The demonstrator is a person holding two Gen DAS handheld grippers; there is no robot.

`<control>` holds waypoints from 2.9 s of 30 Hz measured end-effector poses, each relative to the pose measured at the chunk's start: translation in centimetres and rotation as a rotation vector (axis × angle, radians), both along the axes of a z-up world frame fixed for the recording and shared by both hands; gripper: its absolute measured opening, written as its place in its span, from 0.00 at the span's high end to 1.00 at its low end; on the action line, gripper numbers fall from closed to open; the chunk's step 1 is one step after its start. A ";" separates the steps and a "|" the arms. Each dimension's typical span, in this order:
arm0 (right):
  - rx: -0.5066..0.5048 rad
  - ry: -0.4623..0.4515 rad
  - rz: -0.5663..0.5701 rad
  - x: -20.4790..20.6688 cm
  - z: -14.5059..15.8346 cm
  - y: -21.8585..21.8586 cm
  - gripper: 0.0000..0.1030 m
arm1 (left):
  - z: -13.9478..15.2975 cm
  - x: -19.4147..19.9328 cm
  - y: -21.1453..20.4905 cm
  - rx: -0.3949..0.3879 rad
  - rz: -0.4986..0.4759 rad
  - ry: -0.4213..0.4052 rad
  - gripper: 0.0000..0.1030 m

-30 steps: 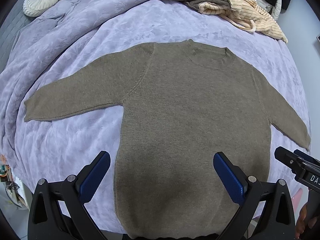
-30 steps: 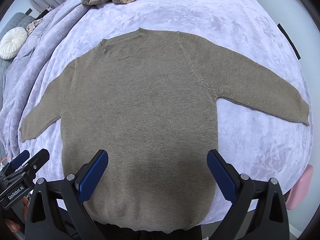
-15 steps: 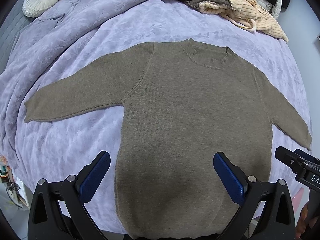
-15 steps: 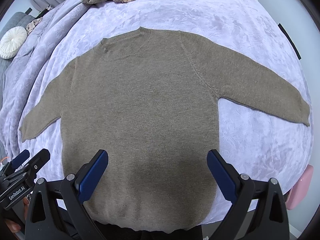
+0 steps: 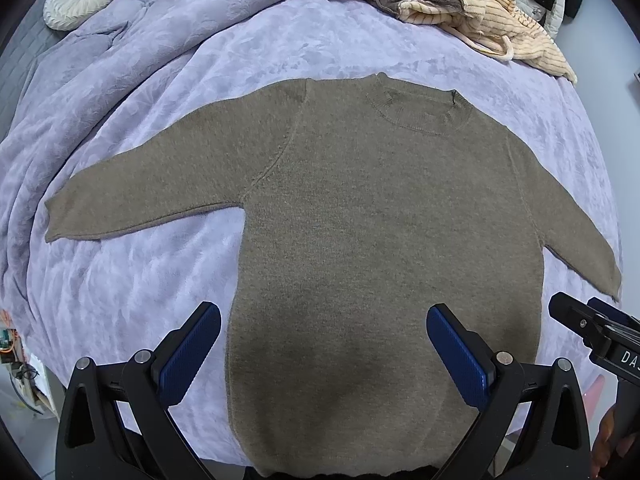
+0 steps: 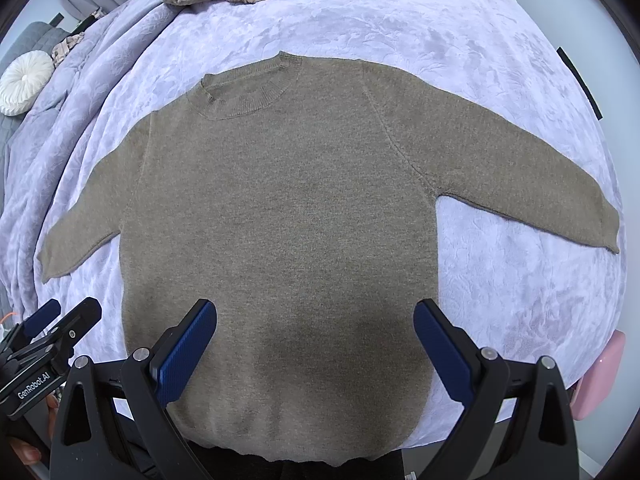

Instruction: Fold small clothes

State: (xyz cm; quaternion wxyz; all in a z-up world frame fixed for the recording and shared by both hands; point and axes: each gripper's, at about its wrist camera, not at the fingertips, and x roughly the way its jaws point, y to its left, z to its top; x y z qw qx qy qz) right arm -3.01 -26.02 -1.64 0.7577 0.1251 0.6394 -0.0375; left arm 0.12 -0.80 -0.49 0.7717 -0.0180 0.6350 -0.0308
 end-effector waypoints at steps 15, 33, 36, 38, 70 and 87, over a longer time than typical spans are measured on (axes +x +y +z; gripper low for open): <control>-0.022 0.019 0.012 0.4 -0.3 0.4 0.03 | -0.8 0.3 0.6 -0.011 0.013 0.020 0.00; -0.027 0.034 0.017 1.1 -0.8 1.1 0.03 | -2.0 1.1 1.6 -0.045 0.024 0.038 0.00; -0.027 0.035 0.024 1.2 -0.9 1.5 0.03 | -2.5 1.2 1.9 -0.059 0.031 0.043 0.00; -0.026 0.037 0.028 1.3 -0.9 1.8 0.03 | -2.9 1.3 2.3 -0.083 0.040 0.044 0.00; 0.007 0.129 0.337 -1.9 -4.1 11.6 0.03 | -15.7 6.3 36.2 -0.336 0.856 -0.237 0.92; 0.081 0.040 0.128 -3.5 -3.1 2.8 0.03 | -0.9 13.9 3.3 -0.362 -0.052 -0.477 0.92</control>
